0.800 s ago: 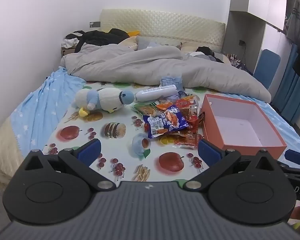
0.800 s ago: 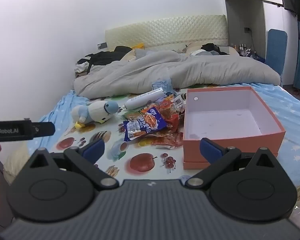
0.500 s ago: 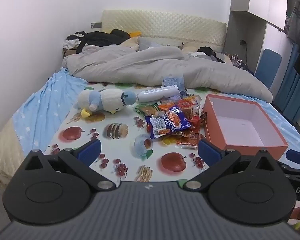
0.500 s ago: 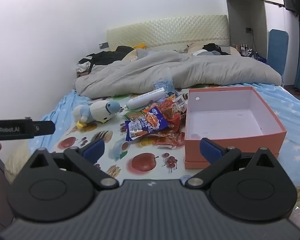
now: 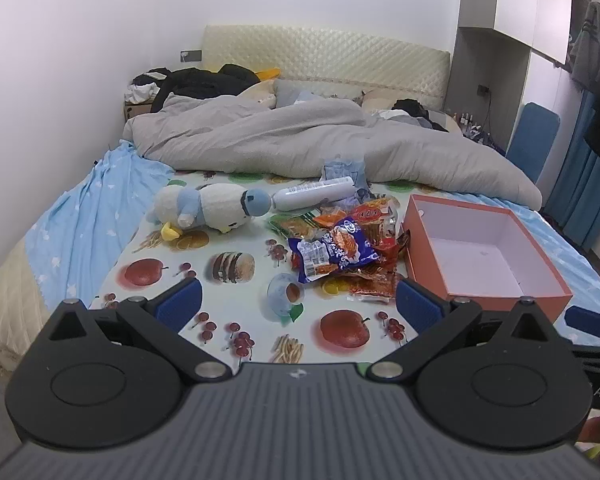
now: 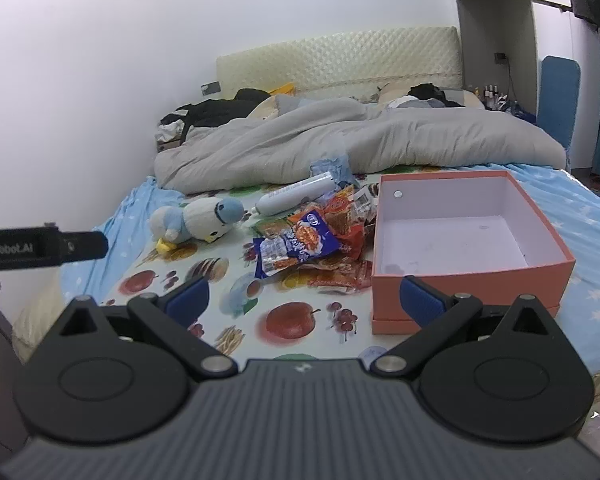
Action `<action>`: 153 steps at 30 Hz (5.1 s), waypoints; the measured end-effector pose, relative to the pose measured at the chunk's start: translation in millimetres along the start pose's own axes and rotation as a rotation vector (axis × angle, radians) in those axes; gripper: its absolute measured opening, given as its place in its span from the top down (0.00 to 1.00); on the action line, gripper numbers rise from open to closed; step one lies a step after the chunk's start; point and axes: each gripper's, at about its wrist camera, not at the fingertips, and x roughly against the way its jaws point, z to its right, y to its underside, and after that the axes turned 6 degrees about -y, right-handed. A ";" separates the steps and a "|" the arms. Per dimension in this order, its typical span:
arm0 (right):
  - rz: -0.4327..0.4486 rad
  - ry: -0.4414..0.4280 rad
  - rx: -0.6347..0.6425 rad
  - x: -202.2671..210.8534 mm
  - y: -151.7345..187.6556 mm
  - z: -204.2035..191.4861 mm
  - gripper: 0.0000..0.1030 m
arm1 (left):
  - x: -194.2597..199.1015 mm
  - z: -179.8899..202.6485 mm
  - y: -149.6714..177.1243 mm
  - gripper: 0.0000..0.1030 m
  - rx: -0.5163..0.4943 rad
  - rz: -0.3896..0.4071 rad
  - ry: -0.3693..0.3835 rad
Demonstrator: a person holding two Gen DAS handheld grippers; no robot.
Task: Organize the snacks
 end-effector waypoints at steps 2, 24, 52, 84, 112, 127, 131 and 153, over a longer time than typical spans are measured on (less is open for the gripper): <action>0.002 -0.001 0.003 1.4 1.1 1.0 0.00 | 1.7 0.8 1.6 0.00 -0.006 0.005 -0.004; -0.032 0.020 0.014 -23.0 8.3 5.5 0.00 | -23.2 4.6 11.1 0.00 0.015 -0.020 0.026; -0.025 0.012 -0.058 -18.4 29.0 20.5 0.08 | -49.1 27.3 30.2 0.00 -0.073 -0.048 0.077; -0.036 -0.010 0.039 -84.4 45.1 14.2 0.14 | -157.8 9.0 34.5 0.00 -0.075 -0.153 0.075; -0.195 0.008 0.186 -262.2 57.9 -10.0 0.67 | -362.3 -40.5 28.3 0.00 0.080 -0.256 0.181; -0.188 0.125 0.268 -348.1 42.4 23.9 0.69 | -455.7 -5.8 19.7 0.09 0.098 -0.310 0.293; -0.189 0.147 0.291 -360.7 41.5 27.7 0.69 | -470.0 0.2 20.2 0.15 0.099 -0.327 0.318; -0.185 0.114 0.342 -367.0 41.1 26.4 0.86 | -483.4 4.2 20.4 0.65 0.145 -0.369 0.375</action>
